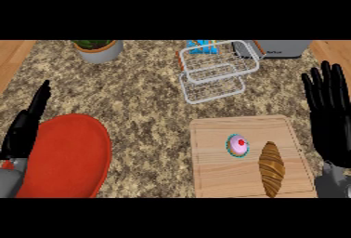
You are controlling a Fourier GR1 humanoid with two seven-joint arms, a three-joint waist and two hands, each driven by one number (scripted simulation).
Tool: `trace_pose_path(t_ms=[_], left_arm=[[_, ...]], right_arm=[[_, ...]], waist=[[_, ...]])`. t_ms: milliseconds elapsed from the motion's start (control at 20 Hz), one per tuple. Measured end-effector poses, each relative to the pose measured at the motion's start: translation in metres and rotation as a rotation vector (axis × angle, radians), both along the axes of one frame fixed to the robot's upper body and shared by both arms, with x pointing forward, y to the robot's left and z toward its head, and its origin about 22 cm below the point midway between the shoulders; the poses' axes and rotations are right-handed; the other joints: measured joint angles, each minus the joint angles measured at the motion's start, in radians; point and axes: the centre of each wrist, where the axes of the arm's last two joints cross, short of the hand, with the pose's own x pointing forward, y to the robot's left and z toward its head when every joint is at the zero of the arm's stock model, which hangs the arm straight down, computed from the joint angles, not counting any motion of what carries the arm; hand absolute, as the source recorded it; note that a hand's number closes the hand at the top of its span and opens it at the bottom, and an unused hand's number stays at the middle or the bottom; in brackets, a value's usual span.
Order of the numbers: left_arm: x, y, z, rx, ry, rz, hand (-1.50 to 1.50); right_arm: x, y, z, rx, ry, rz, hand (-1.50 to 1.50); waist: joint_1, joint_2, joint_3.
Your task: Pick the cupcake from the cutting board and place it in the tiered basket
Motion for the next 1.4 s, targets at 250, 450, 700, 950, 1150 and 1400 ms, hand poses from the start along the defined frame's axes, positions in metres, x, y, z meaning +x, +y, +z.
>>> trace_pose_path(t_ms=[250, 450, 700, 950, 1150, 1400], left_arm=[[0.005, -0.046, -0.014, -0.151, 0.019, -0.122, 0.00], [0.003, -0.087, -0.028, -0.306, 0.089, -0.236, 0.00], [-0.004, -0.102, -0.041, -0.397, 0.135, -0.281, 0.00], [-0.011, -0.105, -0.046, -0.422, 0.143, -0.278, 0.00], [-0.012, -0.106, -0.049, -0.428, 0.151, -0.274, 0.00], [-0.011, -0.104, -0.049, -0.432, 0.157, -0.267, 0.00]], right_arm=[[0.011, 0.041, -0.008, -0.123, 0.116, 0.174, -1.50], [0.019, 0.075, -0.028, -0.292, 0.254, 0.259, -1.50], [0.022, 0.125, -0.057, -0.277, 0.235, 0.348, -1.50], [0.023, 0.118, -0.023, -0.475, 0.155, 0.353, -1.50], [0.029, 0.096, 0.014, -0.801, 0.153, 0.324, -1.50], [0.029, 0.079, 0.055, -1.254, 0.221, 0.326, -1.50]], waist=[[0.028, 0.029, 0.020], [0.045, 0.041, 0.023], [0.036, 0.038, 0.029], [0.018, 0.030, 0.030], [0.003, 0.021, 0.027], [-0.004, 0.015, 0.024]])
